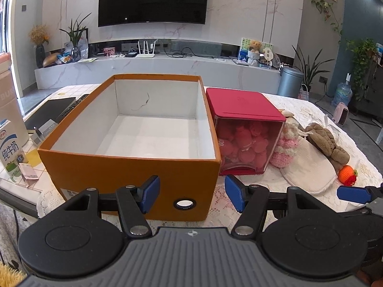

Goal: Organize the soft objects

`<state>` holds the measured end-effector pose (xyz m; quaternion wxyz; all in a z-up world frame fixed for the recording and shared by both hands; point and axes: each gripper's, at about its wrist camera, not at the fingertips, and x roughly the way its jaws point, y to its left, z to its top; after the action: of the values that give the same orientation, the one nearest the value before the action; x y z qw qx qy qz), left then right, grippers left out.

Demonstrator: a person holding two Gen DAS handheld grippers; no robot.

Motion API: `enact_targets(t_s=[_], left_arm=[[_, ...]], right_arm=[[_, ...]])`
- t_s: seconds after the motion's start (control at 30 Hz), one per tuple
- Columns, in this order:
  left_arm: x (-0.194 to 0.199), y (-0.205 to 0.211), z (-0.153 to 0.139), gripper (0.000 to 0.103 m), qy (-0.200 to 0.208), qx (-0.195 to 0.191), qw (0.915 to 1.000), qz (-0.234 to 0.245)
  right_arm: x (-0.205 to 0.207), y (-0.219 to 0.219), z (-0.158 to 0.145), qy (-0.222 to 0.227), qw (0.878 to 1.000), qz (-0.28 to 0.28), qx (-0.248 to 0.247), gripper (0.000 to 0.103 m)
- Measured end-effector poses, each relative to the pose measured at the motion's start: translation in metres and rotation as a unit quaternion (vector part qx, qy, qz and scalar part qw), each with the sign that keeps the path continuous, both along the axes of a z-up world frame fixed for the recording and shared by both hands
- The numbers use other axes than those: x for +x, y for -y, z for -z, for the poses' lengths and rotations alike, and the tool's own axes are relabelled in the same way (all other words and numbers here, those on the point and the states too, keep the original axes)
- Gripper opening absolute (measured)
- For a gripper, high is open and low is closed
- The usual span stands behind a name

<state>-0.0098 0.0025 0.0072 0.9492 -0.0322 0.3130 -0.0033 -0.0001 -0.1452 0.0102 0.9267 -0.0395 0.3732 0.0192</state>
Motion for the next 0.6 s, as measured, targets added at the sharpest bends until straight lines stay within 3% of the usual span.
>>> enact_targets(t_s=[0.6], left_arm=[[-0.0014,0.0009,-0.0025,0.074,0.001,0.003,1.0,-0.002]], right_arm=[[0.0021,0.0041,-0.0011,-0.001,1.0,0.008,0.01,0.098]])
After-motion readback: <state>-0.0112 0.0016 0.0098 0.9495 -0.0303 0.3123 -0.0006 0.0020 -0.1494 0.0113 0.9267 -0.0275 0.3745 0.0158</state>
